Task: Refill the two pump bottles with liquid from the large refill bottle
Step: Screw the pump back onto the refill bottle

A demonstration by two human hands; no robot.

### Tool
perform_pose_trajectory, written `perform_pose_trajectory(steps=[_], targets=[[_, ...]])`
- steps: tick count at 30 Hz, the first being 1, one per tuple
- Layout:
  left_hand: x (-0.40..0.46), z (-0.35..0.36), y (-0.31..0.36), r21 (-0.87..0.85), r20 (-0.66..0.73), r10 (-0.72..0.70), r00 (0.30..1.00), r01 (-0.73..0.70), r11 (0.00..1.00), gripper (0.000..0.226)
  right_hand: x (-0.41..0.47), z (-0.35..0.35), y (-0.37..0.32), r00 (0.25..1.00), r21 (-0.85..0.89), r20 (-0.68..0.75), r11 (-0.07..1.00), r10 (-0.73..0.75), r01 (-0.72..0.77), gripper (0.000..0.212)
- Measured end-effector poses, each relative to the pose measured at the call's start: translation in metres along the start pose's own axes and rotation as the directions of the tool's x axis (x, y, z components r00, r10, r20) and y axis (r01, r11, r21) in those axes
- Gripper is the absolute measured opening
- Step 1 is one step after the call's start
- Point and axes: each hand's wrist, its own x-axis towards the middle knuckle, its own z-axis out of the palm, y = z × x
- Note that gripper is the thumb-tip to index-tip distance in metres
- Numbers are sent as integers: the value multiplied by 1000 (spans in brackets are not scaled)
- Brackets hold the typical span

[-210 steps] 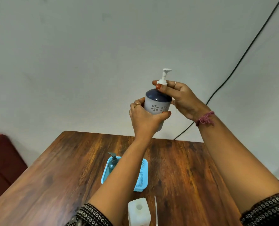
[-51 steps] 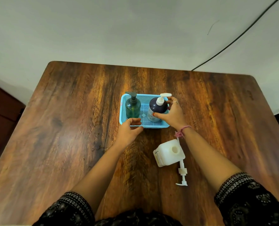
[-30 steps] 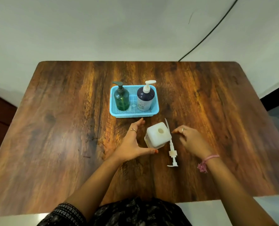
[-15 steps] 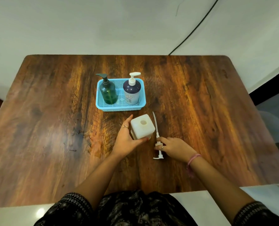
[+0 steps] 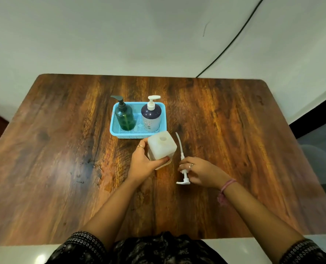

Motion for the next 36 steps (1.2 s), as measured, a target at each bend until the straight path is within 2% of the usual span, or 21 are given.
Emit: perform_pose_trajectory(steps=[6,10,14,18,22,28,36], targets=[[22,-11,37,-27,-52,74,996,-75,997,74,0,-70,-4,944,395,-313,918,101,33,28],[39,-18,68,-57,-79,106,991,-111,992,73,4,-127,-5,878,510,-441,857,184,77,28],[57,-26,99,-69,-105,133,985,-141,988,76,15,-185,-3,802,649,-532,739,272,180,35],[77,-34,122,-67,-115,164,980,-173,983,85,26,-241,-6,741,624,-622,732,254,273,35],[92,-39,146,-62,-135,178,975,-187,980,99,36,-291,-16,700,512,-690,807,182,294,24],[107,-42,178,-7,-125,231,965,-234,972,83,52,-350,-32,610,417,-784,827,117,378,17],[115,-43,197,11,-88,274,958,-274,962,82,61,-403,-52,519,347,-851,827,79,443,18]])
